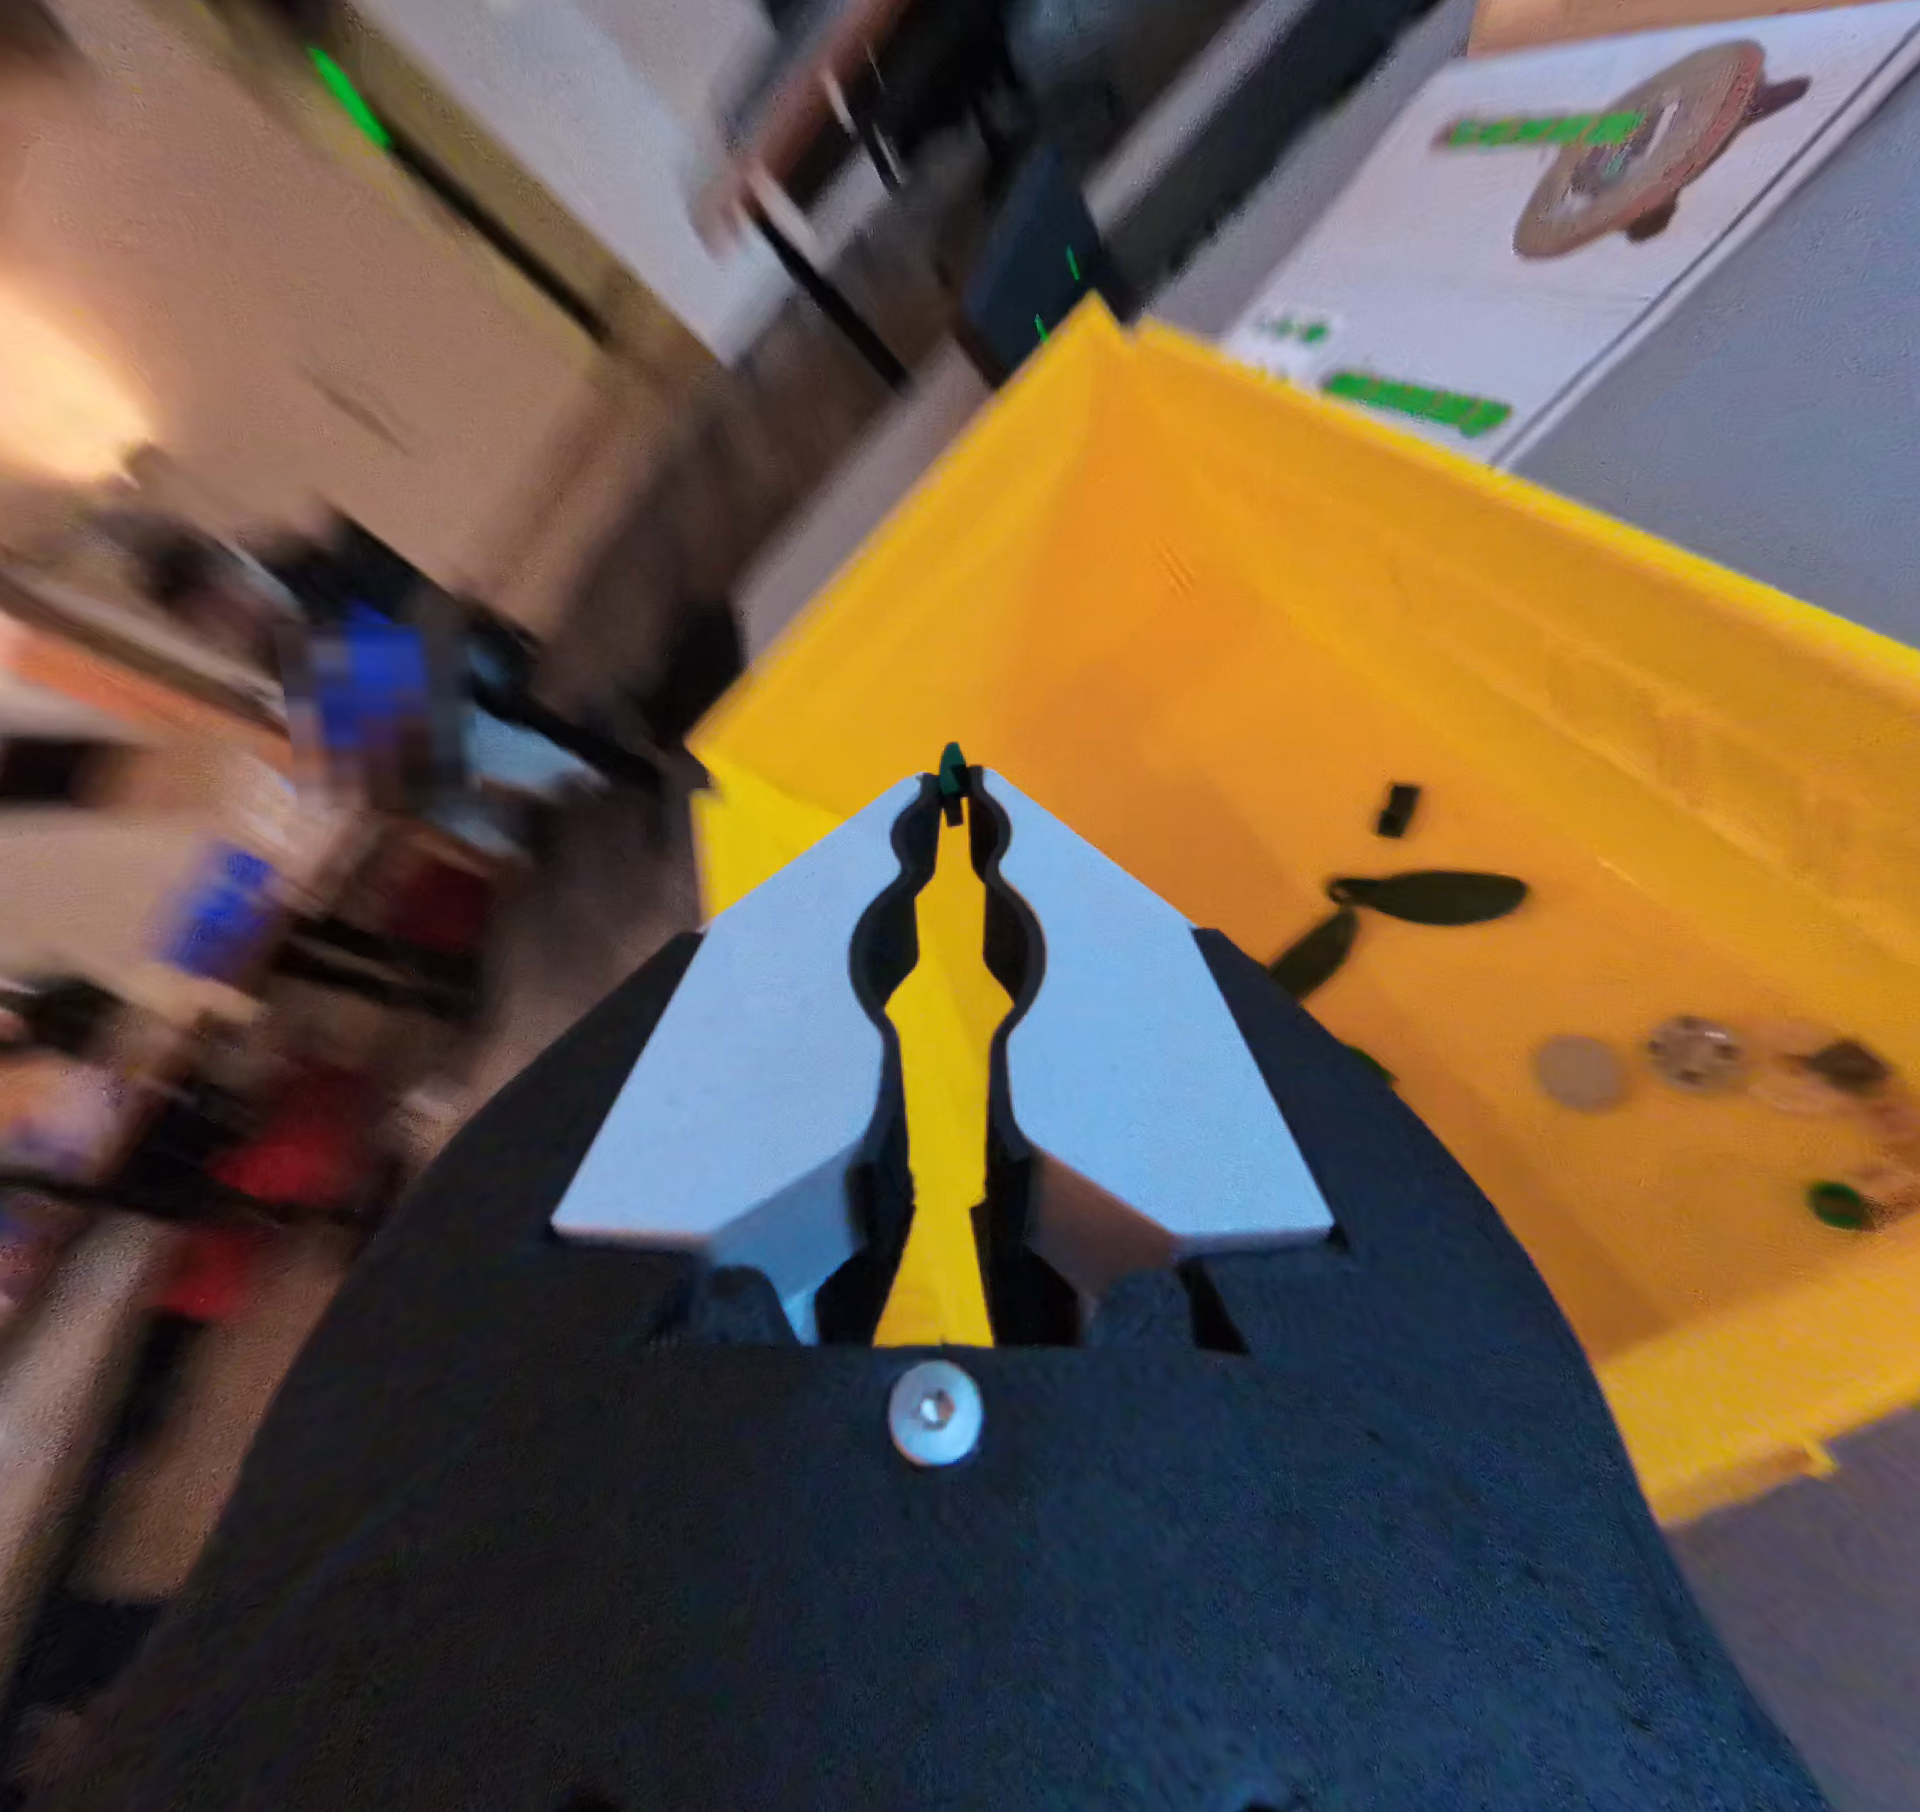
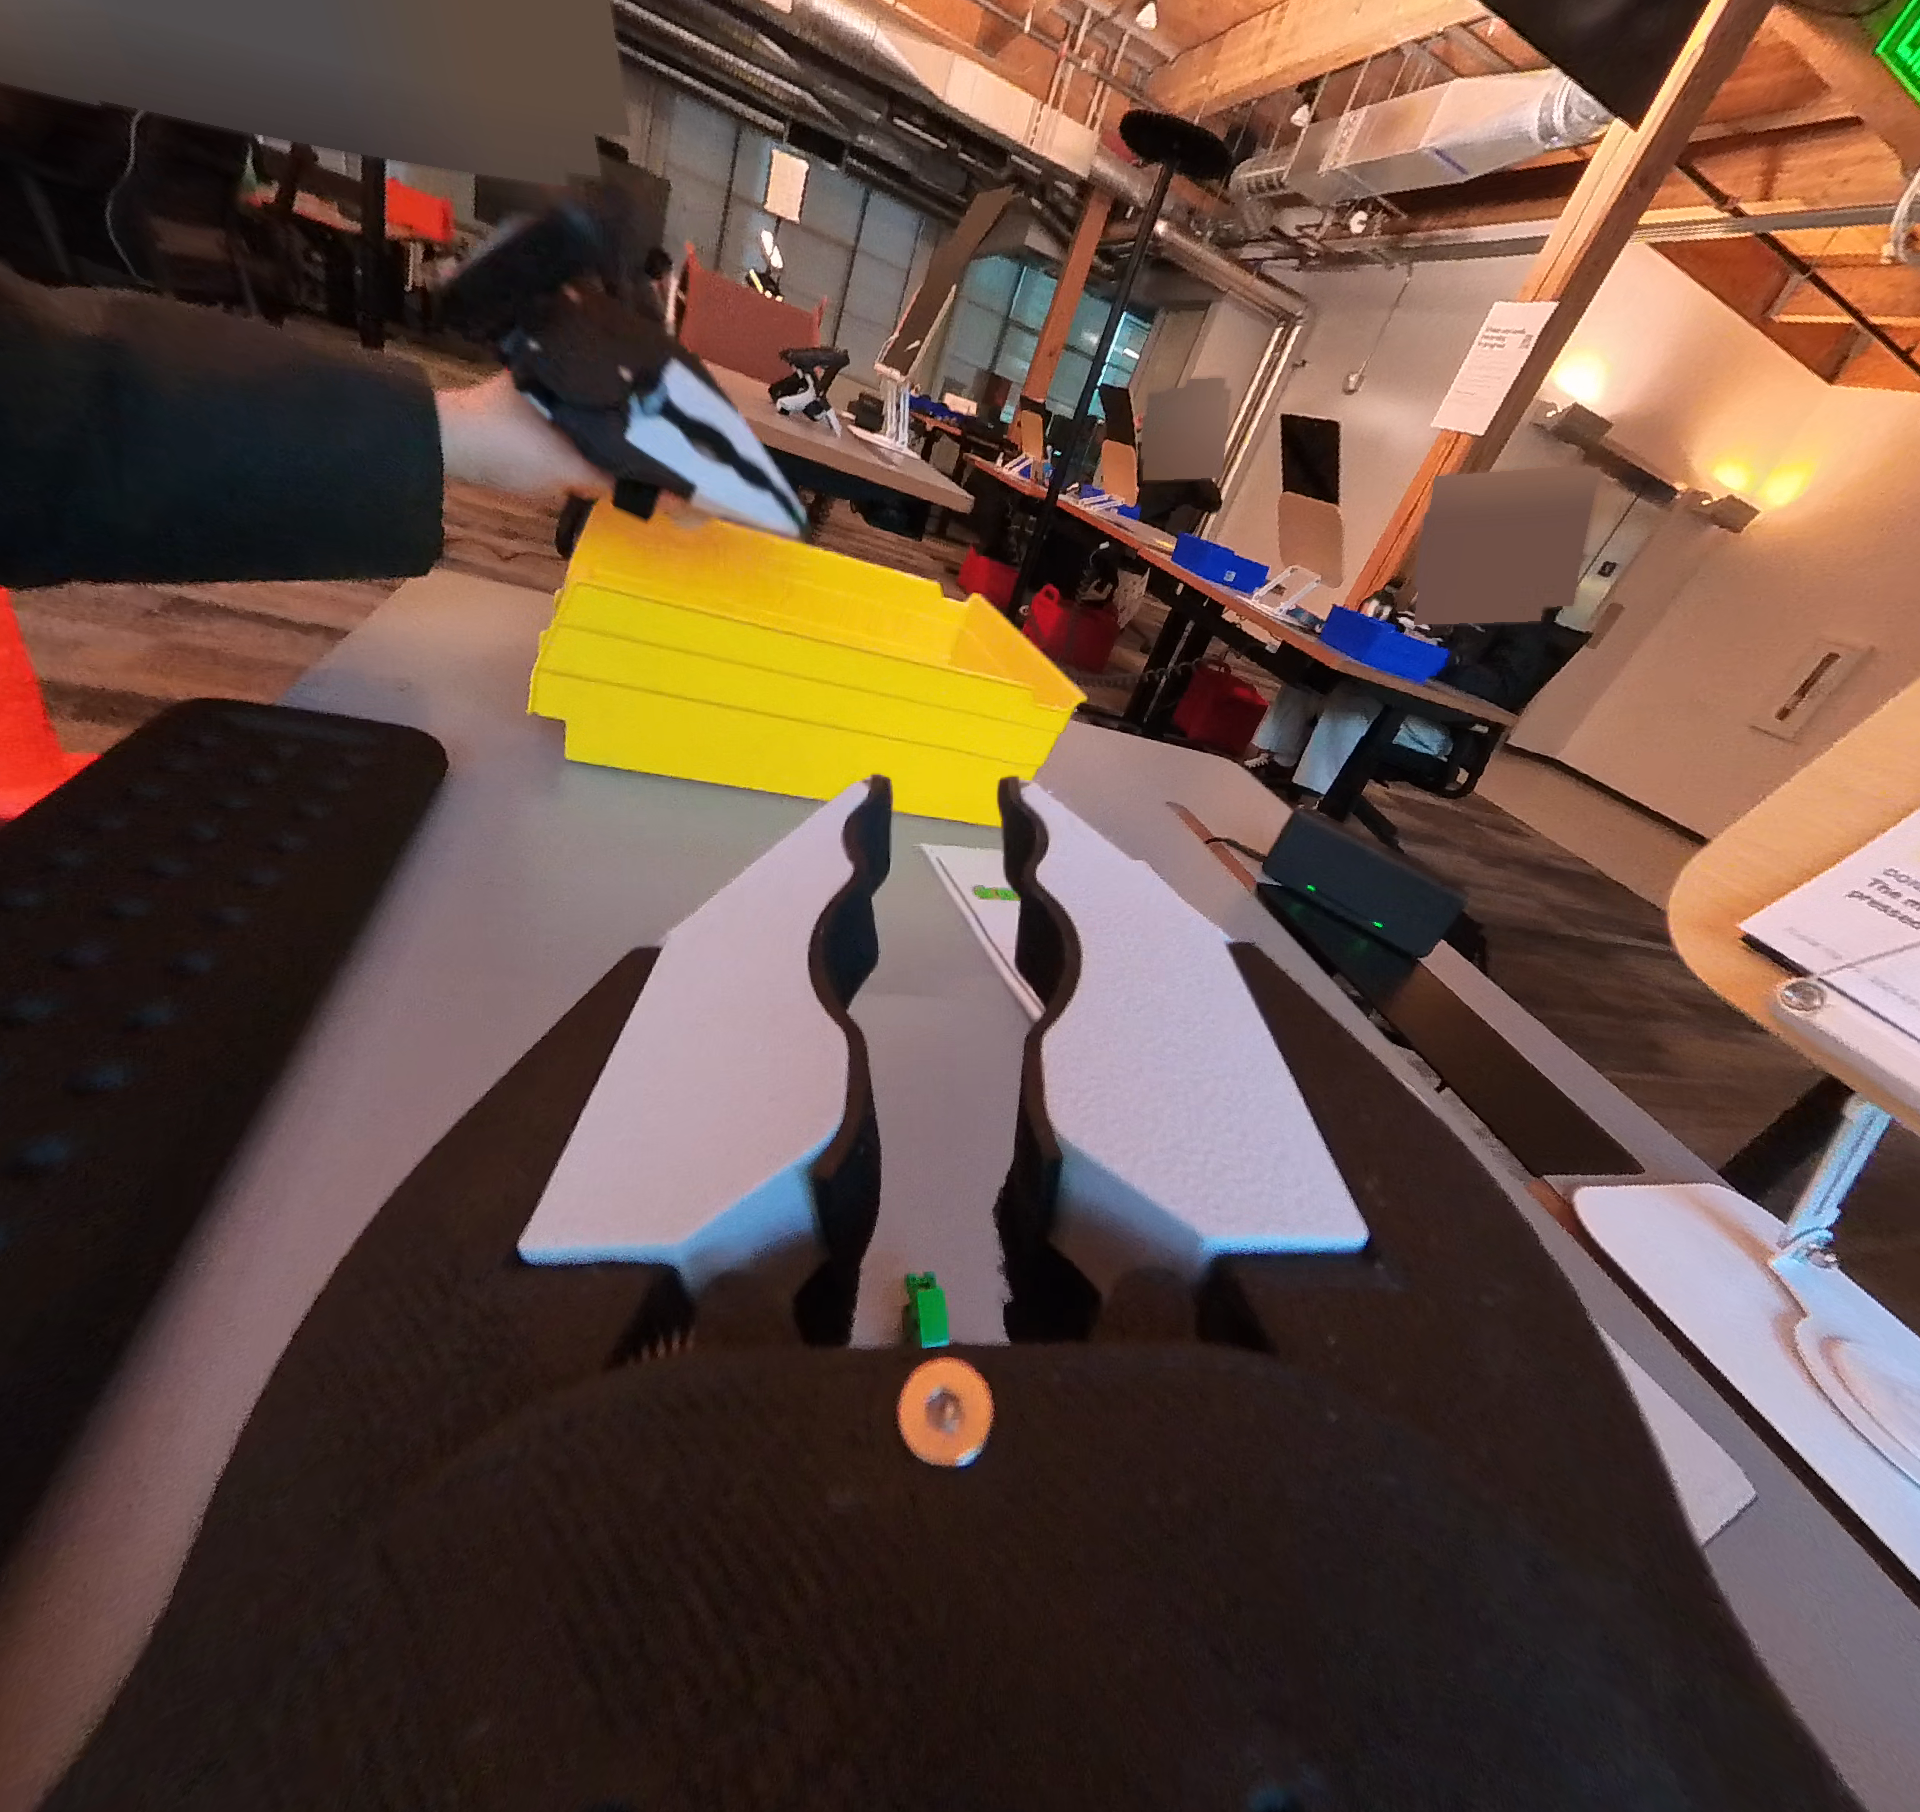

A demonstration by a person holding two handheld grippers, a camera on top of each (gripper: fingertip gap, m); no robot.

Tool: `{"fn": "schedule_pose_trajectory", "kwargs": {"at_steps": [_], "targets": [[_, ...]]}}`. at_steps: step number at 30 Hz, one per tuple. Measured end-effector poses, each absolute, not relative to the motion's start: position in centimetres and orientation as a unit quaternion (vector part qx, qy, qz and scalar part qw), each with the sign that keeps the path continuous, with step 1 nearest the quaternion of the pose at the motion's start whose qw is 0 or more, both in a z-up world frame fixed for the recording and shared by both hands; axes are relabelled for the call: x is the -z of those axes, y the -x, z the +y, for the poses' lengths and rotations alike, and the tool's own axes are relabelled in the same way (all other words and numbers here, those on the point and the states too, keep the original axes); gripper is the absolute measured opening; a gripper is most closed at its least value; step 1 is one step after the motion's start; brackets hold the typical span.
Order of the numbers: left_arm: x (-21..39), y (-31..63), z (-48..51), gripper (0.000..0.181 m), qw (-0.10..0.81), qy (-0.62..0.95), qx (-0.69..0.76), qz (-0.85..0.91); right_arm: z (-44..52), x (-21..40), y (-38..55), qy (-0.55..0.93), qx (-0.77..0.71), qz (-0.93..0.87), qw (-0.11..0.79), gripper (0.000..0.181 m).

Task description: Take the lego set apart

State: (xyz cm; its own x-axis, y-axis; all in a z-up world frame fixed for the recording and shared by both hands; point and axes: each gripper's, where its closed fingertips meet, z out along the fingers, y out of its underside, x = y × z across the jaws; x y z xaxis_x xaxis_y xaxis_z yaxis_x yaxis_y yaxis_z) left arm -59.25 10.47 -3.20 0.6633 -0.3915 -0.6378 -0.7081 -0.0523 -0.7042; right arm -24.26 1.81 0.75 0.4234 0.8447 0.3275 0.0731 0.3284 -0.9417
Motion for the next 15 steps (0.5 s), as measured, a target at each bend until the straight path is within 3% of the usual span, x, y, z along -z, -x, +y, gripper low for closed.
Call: {"fn": "schedule_pose_trajectory", "kwargs": {"at_steps": [2, 7, 12, 15], "targets": [[0.4, 57.1, 8.5, 0.003, 0.629, 0.627, -0.183, 0.421, 1.8, -0.1, 24.7, 0.507, -0.276, -0.467, 0.670, 0.019], [-4.6, 46.4, 2.2, 0.003, 0.685, 0.528, -0.087, 0.494, -0.2, -0.1, 27.1, 0.484, -0.276, -0.506, 0.659, 0.020], [-4.6, 34.5, -4.5, 0.003, 0.651, 0.431, -0.016, 0.625, -5.1, -1.5, 29.8, 0.365, -0.146, -0.593, 0.703, 0.020], [-3.6, 30.7, -6.8, 0.003, 0.623, 0.410, 0.035, 0.666, -6.9, -2.3, 30.3, 0.346, -0.166, -0.596, 0.706, 0.019]]}}
